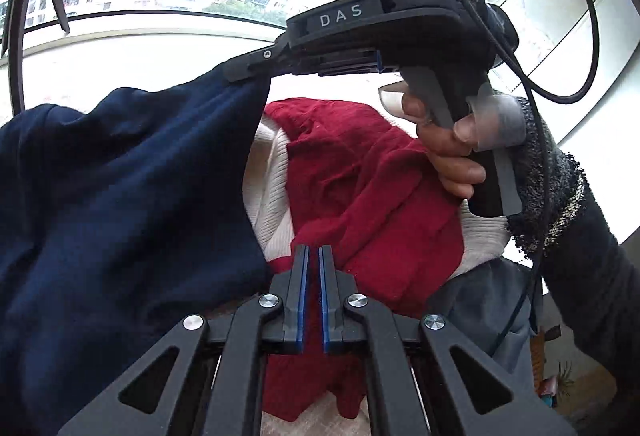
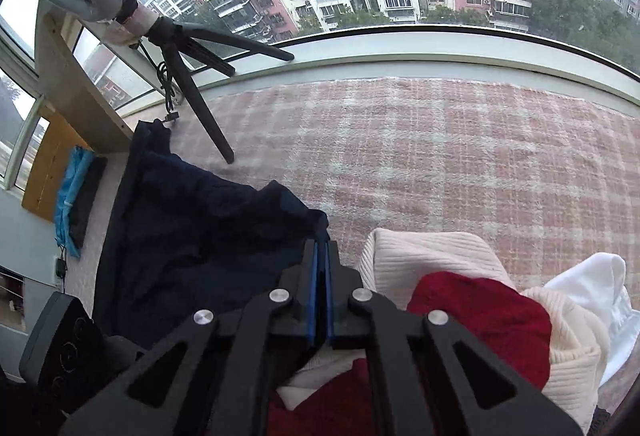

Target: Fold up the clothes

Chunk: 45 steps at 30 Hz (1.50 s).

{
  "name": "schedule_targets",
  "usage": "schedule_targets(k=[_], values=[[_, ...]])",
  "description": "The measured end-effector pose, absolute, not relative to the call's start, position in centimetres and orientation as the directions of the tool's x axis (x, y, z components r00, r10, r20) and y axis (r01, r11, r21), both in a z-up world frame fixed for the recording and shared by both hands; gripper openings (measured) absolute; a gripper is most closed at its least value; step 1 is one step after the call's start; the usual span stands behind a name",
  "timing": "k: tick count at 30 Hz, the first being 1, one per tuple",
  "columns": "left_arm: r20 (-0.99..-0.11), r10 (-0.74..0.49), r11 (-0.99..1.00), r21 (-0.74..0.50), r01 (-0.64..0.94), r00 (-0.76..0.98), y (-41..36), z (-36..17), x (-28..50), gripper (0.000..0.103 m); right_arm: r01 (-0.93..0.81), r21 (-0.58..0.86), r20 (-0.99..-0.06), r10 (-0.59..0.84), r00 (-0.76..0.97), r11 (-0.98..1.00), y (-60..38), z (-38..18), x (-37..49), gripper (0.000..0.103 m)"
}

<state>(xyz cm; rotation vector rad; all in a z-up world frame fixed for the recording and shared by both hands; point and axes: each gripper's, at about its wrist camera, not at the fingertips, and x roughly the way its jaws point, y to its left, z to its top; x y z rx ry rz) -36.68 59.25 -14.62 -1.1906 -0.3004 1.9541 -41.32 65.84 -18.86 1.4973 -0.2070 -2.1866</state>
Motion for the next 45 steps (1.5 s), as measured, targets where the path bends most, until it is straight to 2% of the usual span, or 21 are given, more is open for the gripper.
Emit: schedule_targets(k=[2, 3, 5, 6, 7, 8, 13, 16, 20, 22, 24, 27, 33, 39, 42, 44, 45], values=[[-0.638, 0.736, -0.65, -0.573, -0.5, -0.226, 58.1, -14.3, -36.2, 0.003, 0.311, 0.417, -0.818, -0.502, -0.281, -0.854, 65.4, -18.7, -41.1, 0.003], [-0.653, 0.718, -0.669, -0.55, -0.5, -0.241, 57.1, -13.8, -35.8, 0.008, 0.315, 0.419, -0.818, -0.505, -0.277, -0.852, 65.1, -18.6, -41.1, 0.003], [-0.676, 0.678, -0.711, -0.502, -0.493, -0.288, 54.6, -12.9, -35.0, 0.021, 0.31, 0.279, -0.892, -0.365, -0.268, -0.909, 64.4, -18.8, -41.0, 0.005], [-0.685, 0.657, -0.731, -0.478, -0.486, -0.315, 53.1, -12.4, -34.5, 0.025, 0.281, 0.192, -0.919, -0.273, -0.284, -0.94, 64.4, -18.9, -41.0, 0.011], [-0.693, 0.636, -0.751, -0.455, -0.479, -0.338, 51.6, -12.0, -34.1, 0.027, 0.252, 0.103, -0.938, -0.178, -0.297, -0.962, 64.4, -19.1, -40.9, 0.025], [-0.704, 0.61, -0.772, -0.425, -0.473, -0.363, 50.2, -11.7, -33.9, 0.029, 0.231, 0.038, -0.945, -0.11, -0.309, -0.972, 64.4, -19.2, -40.9, 0.03], [-0.791, 0.394, -0.904, -0.242, -0.353, -0.467, 42.6, -11.4, -37.2, 0.032, 0.351, 0.229, -0.864, -0.355, -0.357, -0.908, 62.4, -18.4, -40.3, 0.034], [-0.819, 0.302, -0.937, -0.161, -0.311, -0.487, 39.1, -11.3, -40.3, 0.032, 0.421, 0.256, -0.844, -0.414, -0.342, -0.87, 60.1, -19.5, -40.0, 0.039], [-0.842, 0.279, -0.93, -0.118, -0.347, -0.462, 38.2, -11.5, -43.4, 0.035, 0.414, 0.341, -0.822, -0.481, -0.305, -0.844, 58.7, -21.3, -40.0, 0.039], [-0.848, 0.277, -0.916, -0.091, -0.391, -0.452, 40.5, -12.4, -45.0, 0.041, 0.414, 0.356, -0.815, -0.495, -0.302, -0.838, 58.3, -21.6, -40.0, 0.039], [-0.859, 0.277, -0.9, -0.075, -0.429, -0.431, 41.0, -12.5, -45.9, 0.043, 0.44, 0.373, -0.795, -0.526, -0.303, -0.817, 57.8, -21.3, -39.7, 0.04], [-0.881, 0.233, -0.873, -0.002, -0.488, -0.413, 41.7, -13.2, -47.0, 0.045, 0.464, 0.367, -0.784, -0.536, -0.313, -0.806, 57.4, -21.0, -39.7, 0.047], [-0.914, 0.212, -0.799, 0.041, -0.6, -0.345, 42.2, -15.2, -49.4, 0.047, 0.491, 0.362, -0.77, -0.551, -0.322, -0.793, 56.7, -21.5, -39.7, 0.047], [-0.906, 0.317, -0.737, -0.05, -0.674, -0.279, 41.7, -15.7, -51.0, 0.047, 0.551, 0.29, -0.805, -0.511, -0.301, -0.783, 54.1, -22.1, -40.7, 0.047], [-0.908, 0.342, -0.706, -0.08, -0.704, -0.241, 41.6, -16.0, -51.6, 0.047, 0.6, 0.211, -0.833, -0.463, -0.303, -0.772, 52.3, -22.6, -41.3, 0.047], [-0.912, 0.345, -0.685, -0.083, -0.724, -0.222, 41.8, -16.3, -51.6, 0.043, 0.62, 0.158, -0.848, -0.428, -0.313, -0.768, 51.4, -23.1, -41.5, 0.047], [-0.916, 0.335, -0.676, -0.07, -0.733, -0.221, 41.9, -16.5, -51.4, 0.032, 0.628, 0.151, -0.852, -0.423, -0.31, -0.764, 51.2, -23.2, -41.4, 0.034]])
